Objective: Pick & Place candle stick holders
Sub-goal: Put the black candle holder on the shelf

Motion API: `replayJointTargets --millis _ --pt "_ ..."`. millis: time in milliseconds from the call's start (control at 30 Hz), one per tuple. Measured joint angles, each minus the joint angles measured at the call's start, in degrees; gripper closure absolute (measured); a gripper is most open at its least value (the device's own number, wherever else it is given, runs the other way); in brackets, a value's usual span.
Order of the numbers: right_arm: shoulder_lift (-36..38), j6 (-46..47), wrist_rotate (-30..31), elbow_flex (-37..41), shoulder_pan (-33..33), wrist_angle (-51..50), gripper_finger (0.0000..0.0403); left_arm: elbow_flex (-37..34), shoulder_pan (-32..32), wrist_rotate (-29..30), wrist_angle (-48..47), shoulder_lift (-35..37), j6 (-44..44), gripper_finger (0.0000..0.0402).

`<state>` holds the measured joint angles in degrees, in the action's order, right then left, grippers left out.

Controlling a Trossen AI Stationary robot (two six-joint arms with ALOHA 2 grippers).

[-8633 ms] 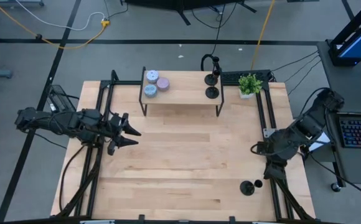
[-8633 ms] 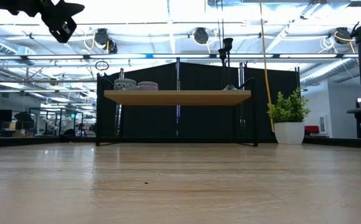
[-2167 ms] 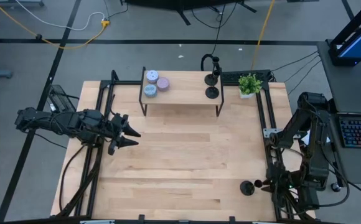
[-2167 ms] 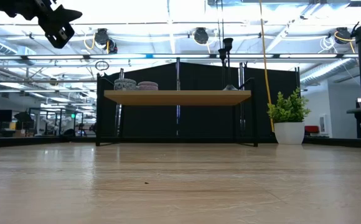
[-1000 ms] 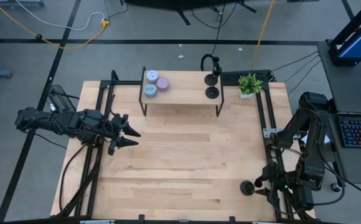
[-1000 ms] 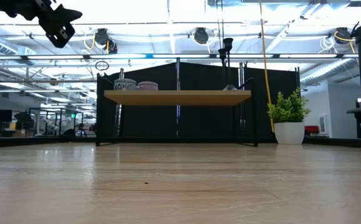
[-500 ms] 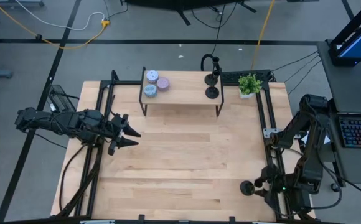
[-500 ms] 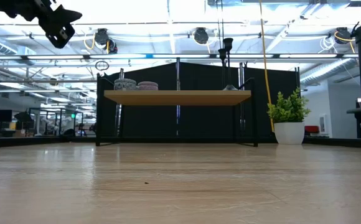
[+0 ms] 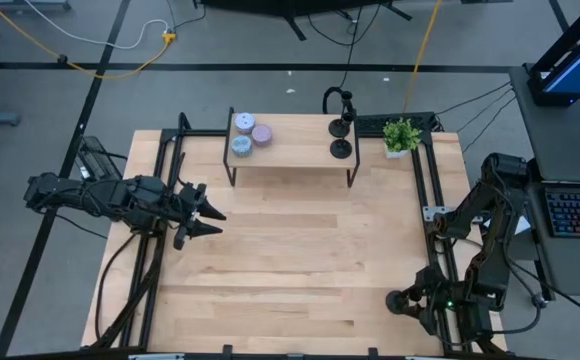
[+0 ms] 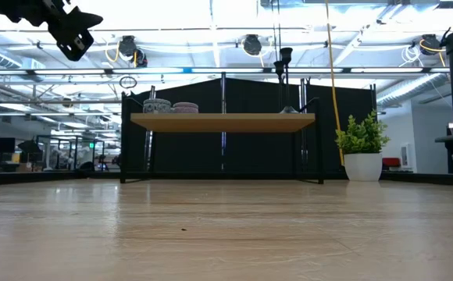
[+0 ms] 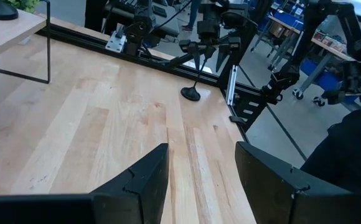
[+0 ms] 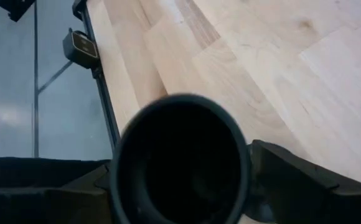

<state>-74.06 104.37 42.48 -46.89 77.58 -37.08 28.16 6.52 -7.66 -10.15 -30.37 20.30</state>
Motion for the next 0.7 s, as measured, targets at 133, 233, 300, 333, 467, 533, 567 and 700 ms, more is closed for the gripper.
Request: replayJointTargets --millis 133,233,300,333,467,533,567,700 --pt "0.0 -0.02 2.45 0.87 0.0 1.12 0.0138 0.0 0.0 0.0 0.04 0.0 0.7 0.0213" --pt "0.02 -0.15 2.71 0.95 0.0 0.87 0.0142 0.0 -0.01 0.0 0.04 0.01 1.26 0.0213" --pt "0.02 -0.16 2.72 0.95 0.0 0.87 0.015 0.0 -0.01 0.0 0.06 0.0 1.26 0.0213" --pt "0.02 -0.17 2.71 0.95 0.0 0.87 0.0154 0.0 0.0 0.0 0.08 0.02 1.24 0.0213" --pt "0.02 -0.26 2.73 0.95 0.0 0.87 0.0177 0.0 0.0 0.0 0.11 0.01 1.05 0.0213" --pt "0.02 -0.25 2.73 0.95 0.0 0.91 0.0188 0.0 0.0 0.01 0.11 0.02 0.96 0.0213" --pt "0.02 -0.26 2.73 0.95 0.0 0.96 0.0193 0.0 0.0 0.01 0.11 0.0 0.96 0.0213" --pt "0.02 -0.28 2.77 0.95 0.0 1.14 0.0213 0.0 0.0 0.02 0.11 0.0 0.56 0.0213"
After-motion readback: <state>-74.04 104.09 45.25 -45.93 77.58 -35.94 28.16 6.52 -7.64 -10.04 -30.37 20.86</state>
